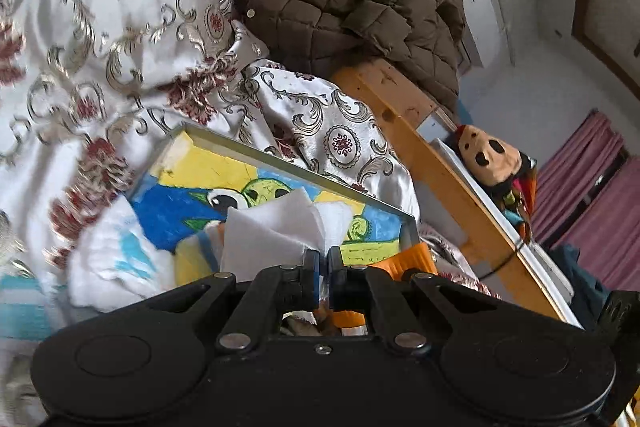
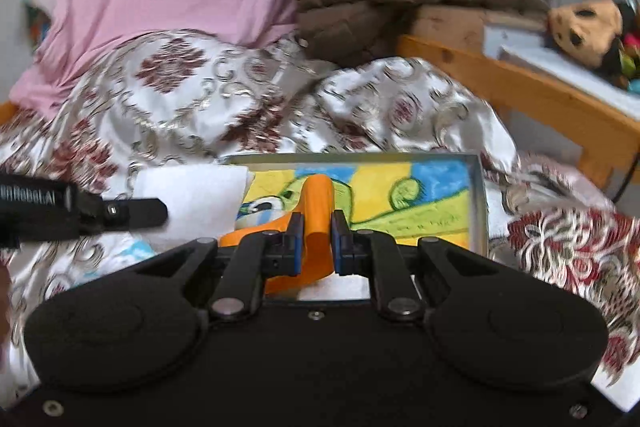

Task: Organize soft objects
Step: 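Lift the orange band and white tissue and carry them over the tray, then lower the orange band and tissue into the tray and open both grippers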

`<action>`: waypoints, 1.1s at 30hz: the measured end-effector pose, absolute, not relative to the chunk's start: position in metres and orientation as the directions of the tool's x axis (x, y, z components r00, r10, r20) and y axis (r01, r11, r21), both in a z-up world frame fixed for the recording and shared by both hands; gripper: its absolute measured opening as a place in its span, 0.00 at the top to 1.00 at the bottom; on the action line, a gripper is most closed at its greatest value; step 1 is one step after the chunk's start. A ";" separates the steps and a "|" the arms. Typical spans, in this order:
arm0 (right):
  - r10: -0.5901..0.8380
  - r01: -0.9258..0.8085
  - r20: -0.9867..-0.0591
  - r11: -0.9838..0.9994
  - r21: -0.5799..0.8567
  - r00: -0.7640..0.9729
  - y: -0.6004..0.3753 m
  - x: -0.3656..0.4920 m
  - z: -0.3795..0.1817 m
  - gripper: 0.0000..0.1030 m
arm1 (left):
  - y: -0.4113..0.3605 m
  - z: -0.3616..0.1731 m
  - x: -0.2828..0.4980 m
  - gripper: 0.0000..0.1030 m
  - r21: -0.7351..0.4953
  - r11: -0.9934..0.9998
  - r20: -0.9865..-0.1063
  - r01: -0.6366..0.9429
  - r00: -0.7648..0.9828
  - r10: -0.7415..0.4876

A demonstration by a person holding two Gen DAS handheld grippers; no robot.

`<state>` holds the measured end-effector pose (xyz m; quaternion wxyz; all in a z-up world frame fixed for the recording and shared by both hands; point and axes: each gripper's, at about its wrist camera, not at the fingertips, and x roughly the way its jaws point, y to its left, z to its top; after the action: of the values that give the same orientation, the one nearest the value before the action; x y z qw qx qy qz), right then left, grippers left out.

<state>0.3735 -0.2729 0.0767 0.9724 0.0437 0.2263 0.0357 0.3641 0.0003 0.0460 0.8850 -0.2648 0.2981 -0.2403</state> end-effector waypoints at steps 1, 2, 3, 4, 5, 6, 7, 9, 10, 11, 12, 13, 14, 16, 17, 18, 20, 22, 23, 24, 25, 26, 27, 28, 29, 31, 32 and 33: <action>0.083 -0.038 -0.446 0.993 0.110 0.891 -0.278 0.377 0.072 0.92 | -0.004 0.038 0.368 0.97 -0.619 0.744 -0.414 0.253 0.700 -0.582; 0.075 -0.025 -0.457 0.993 0.114 0.886 -0.280 0.379 0.067 0.92 | -0.008 0.029 0.371 0.97 -0.629 0.742 -0.431 0.233 0.689 -0.582; 0.067 -0.014 -0.473 0.993 0.115 0.879 -0.284 0.382 0.061 0.92 | -0.011 0.021 0.374 0.97 -0.639 0.738 -0.446 0.217 0.678 -0.585; 0.057 -0.003 -0.488 0.994 0.112 0.871 -0.287 0.385 0.055 0.92 | -0.015 0.012 0.376 0.97 -0.647 0.736 -0.464 0.199 0.664 -0.587; 0.048 0.006 -0.501 0.994 0.107 0.864 -0.288 0.386 0.049 0.92 | -0.018 0.003 0.378 0.97 -0.648 0.741 -0.489 0.177 0.649 -0.583; 0.042 0.012 -0.511 0.995 0.102 0.859 -0.289 0.387 0.045 0.92 | -0.021 -0.005 0.380 0.97 -0.645 0.747 -0.508 0.164 0.638 -0.579; 0.035 0.018 -0.519 0.995 0.097 0.854 -0.291 0.388 0.041 0.92 | -0.024 -0.012 0.380 0.97 -0.640 0.753 -0.525 0.153 0.628 -0.575; 0.026 0.026 -0.529 0.996 0.090 0.848 -0.291 0.388 0.035 0.92 | -0.027 -0.024 0.381 0.97 -0.634 0.762 -0.552 0.132 0.613 -0.565; 0.022 0.030 -0.534 0.996 0.087 0.845 -0.291 0.388 0.032 0.91 | -0.027 -0.028 0.381 0.96 -0.636 0.762 -0.557 0.124 0.610 -0.564; 0.019 0.033 -0.537 0.996 0.087 0.843 -0.294 0.389 0.029 0.90 | -0.027 -0.032 0.381 0.96 -0.639 0.760 -0.562 0.115 0.606 -0.564; 0.018 0.035 -0.540 0.996 0.088 0.842 -0.297 0.389 0.028 0.90 | -0.027 -0.034 0.381 0.96 -0.642 0.759 -0.564 0.109 0.604 -0.564; 0.019 0.035 -0.541 0.995 0.089 0.841 -0.300 0.388 0.027 0.88 | -0.026 -0.035 0.381 0.95 -0.644 0.758 -0.565 0.105 0.603 -0.563; 0.019 0.035 -0.541 0.995 0.088 0.841 -0.301 0.387 0.026 0.87 | -0.027 -0.036 0.380 0.93 -0.643 0.759 -0.567 0.104 0.602 -0.563; 0.010 0.041 -0.537 0.996 0.083 0.843 -0.293 0.379 0.025 0.83 | -0.026 -0.035 0.379 0.89 -0.640 0.762 -0.570 0.101 0.603 -0.559; 0.006 0.046 -0.533 0.995 0.084 0.846 -0.295 0.378 0.026 0.81 | -0.026 -0.033 0.379 0.87 -0.643 0.760 -0.569 0.096 0.604 -0.558; 0.002 0.051 -0.529 0.995 0.085 0.848 -0.295 0.375 0.028 0.81 | -0.026 -0.031 0.378 0.86 -0.644 0.759 -0.569 0.092 0.607 -0.556; -0.004 0.058 -0.522 0.994 0.088 0.853 -0.300 0.368 0.034 0.77 | -0.027 -0.025 0.376 0.77 -0.644 0.760 -0.567 0.089 0.611 -0.552; -0.015 0.065 -0.515 0.995 0.080 0.857 -0.301 0.365 0.040 0.75 | -0.027 -0.020 0.372 0.71 -0.637 0.765 -0.566 0.091 0.618 -0.545; -0.020 0.067 -0.511 0.995 0.074 0.859 -0.302 0.362 0.042 0.71 | -0.027 -0.017 0.371 0.69 -0.634 0.768 -0.567 0.092 0.621 -0.542; -0.024 0.069 -0.509 0.995 0.069 0.861 -0.302 0.361 0.045 0.68 | -0.026 -0.014 0.369 0.67 -0.631 0.770 -0.567 0.091 0.623 -0.539; -0.027 0.070 -0.504 0.995 0.067 0.863 -0.303 0.359 0.049 0.62 | -0.025 -0.011 0.368 0.63 -0.629 0.772 -0.566 0.091 0.626 -0.536; -0.029 0.071 -0.499 0.995 0.065 0.866 -0.305 0.355 0.053 0.58 | -0.024 -0.008 0.366 0.60 -0.627 0.773 -0.565 0.091 0.631 -0.532; -0.029 0.071 -0.494 0.995 0.066 0.869 -0.306 0.352 0.056 0.57 | -0.023 -0.005 0.364 0.58 -0.625 0.775 -0.564 0.090 0.635 -0.529; -0.028 0.070 -0.490 0.995 0.069 0.871 -0.307 0.349 0.060 0.55 | -0.022 -0.002 0.361 0.55 -0.623 0.777 -0.561 0.091 0.640 -0.525; -0.027 0.069 -0.484 0.995 0.070 0.875 -0.307 0.345 0.063 0.49 | -0.021 0.002 0.357 0.50 -0.620 0.779 -0.555 0.095 0.648 -0.521; -0.025 0.063 -0.466 0.996 0.067 0.884 -0.308 0.337 0.072 0.41 | -0.017 0.009 0.350 0.44 -0.619 0.778 -0.538 0.104 0.666 -0.517; -0.022 0.058 -0.457 0.996 0.066 0.889 -0.308 0.333 0.077 0.37 | -0.016 0.014 0.346 0.40 -0.616 0.780 -0.529 0.110 0.676 -0.513; -0.016 0.051 -0.444 0.996 0.067 0.896 -0.309 0.327 0.082 0.34 | -0.015 0.018 0.341 0.39 -0.611 0.783 -0.522 0.115 0.685 -0.508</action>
<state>0.3270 -0.3087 0.0822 0.9729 0.0385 0.2273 -0.0172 0.3415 -0.0147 0.0180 0.8752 -0.2767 0.3547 -0.1781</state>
